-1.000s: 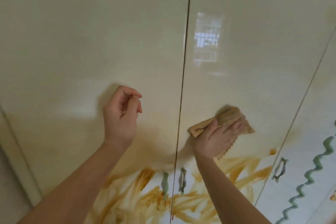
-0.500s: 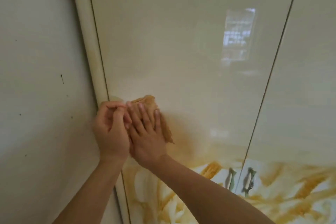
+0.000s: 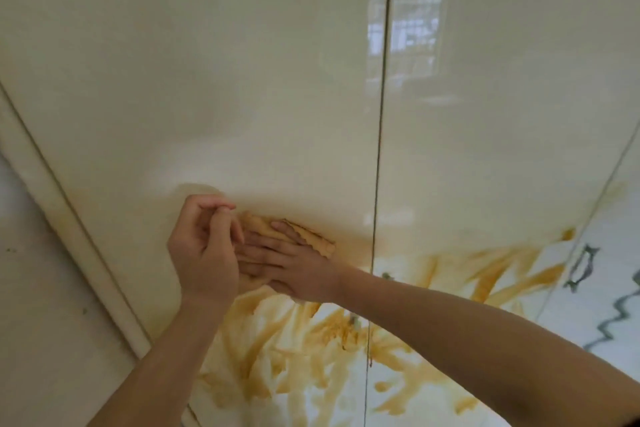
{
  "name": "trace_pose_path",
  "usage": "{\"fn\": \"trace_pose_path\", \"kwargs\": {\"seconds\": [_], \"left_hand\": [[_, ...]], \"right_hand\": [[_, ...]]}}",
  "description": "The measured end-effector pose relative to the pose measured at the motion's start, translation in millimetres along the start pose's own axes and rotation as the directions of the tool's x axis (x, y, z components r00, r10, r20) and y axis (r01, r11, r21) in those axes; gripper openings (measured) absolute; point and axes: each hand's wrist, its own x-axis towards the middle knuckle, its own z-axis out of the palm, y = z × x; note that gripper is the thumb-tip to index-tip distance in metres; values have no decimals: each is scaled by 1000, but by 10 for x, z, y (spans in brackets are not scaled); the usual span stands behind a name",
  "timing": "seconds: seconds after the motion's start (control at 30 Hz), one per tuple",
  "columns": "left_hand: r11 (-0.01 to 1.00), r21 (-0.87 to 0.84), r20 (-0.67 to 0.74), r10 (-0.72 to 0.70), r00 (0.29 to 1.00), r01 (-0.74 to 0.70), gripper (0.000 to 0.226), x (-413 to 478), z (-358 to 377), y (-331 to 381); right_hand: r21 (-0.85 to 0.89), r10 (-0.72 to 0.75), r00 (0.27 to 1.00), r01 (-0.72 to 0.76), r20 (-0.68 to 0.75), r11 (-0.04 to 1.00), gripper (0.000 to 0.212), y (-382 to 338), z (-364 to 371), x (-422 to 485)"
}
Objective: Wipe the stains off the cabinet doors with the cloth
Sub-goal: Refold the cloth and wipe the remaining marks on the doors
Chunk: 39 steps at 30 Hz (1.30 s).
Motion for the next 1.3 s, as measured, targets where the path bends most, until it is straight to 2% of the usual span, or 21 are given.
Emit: {"fn": "trace_pose_path", "kwargs": {"seconds": [0.07, 0.17, 0.27, 0.37, 0.47, 0.57, 0.63, 0.73, 0.83, 0.9, 1.03, 1.17, 1.23, 1.3], "left_hand": [[998, -44, 39, -47, 998, 49, 15, -131, 436, -19], [997, -64, 116, -33, 993, 40, 19, -367, 1069, -1], [997, -78, 187, -1, 982, 15, 21, -613, 1654, 11], [995, -98, 219, -7, 976, 30, 20, -802, 2175, 16], [994, -107, 251, 18, 968, 9, 22, -970, 2752, 74], [993, -116, 260, 25, 965, 5, 20, -1048, 3135, 141], [995, -97, 291, 2, 957, 27, 18, -1095, 3308, 167], [999, 53, 431, -25, 902, 2, 19, -1104, 3449, 233], [977, 175, 611, -11, 791, -121, 23, -1029, 3570, 393], [958, 160, 666, 74, 743, -239, 32, -938, 3642, 551], [948, 112, 620, 168, 767, -298, 41, -648, 3567, 921], [891, 167, 700, 195, 687, -423, 29, -263, 3321, 1235], [865, 219, 684, 194, 703, -452, 18, -39, 3228, 1342], [846, 259, 639, 212, 740, -466, 12, 179, 3083, 1465]], "right_hand": [[-1, 73, 997, -73, 10, 997, 55, 309, -208, -464], [-153, 144, 988, -135, 54, 979, 55, 835, -564, -1308], [-235, 216, 976, -208, 7, 949, 58, 1406, -917, -2222], [-340, 333, 940, -336, -69, 878, 63, 1896, -1163, -3041], [-356, 519, 830, -557, -205, 750, 70, 2208, -1365, -3678], [-230, 651, 692, -720, -313, 654, 65, 2270, -1409, -3878], [-118, 702, 646, -755, -301, 645, 62, 2241, -1410, -3899], [45, 702, 675, -713, -228, 700, 58, 2237, -1577, -3891], [97, 599, 781, -591, -177, 800, 56, 2312, -1884, -3695], [87, 529, 830, -522, -176, 848, 57, 2366, -2073, -3404], [87, 493, 853, -485, -171, 870, 58, 2385, -2390, -2825], [165, 462, 879, -442, -120, 882, 61, 2273, -2611, -2418], [225, 446, 886, -412, -129, 883, 61, 2284, -2746, -2252], [320, 514, 840, -446, -172, 836, 56, 2299, -2896, -2112]]}}
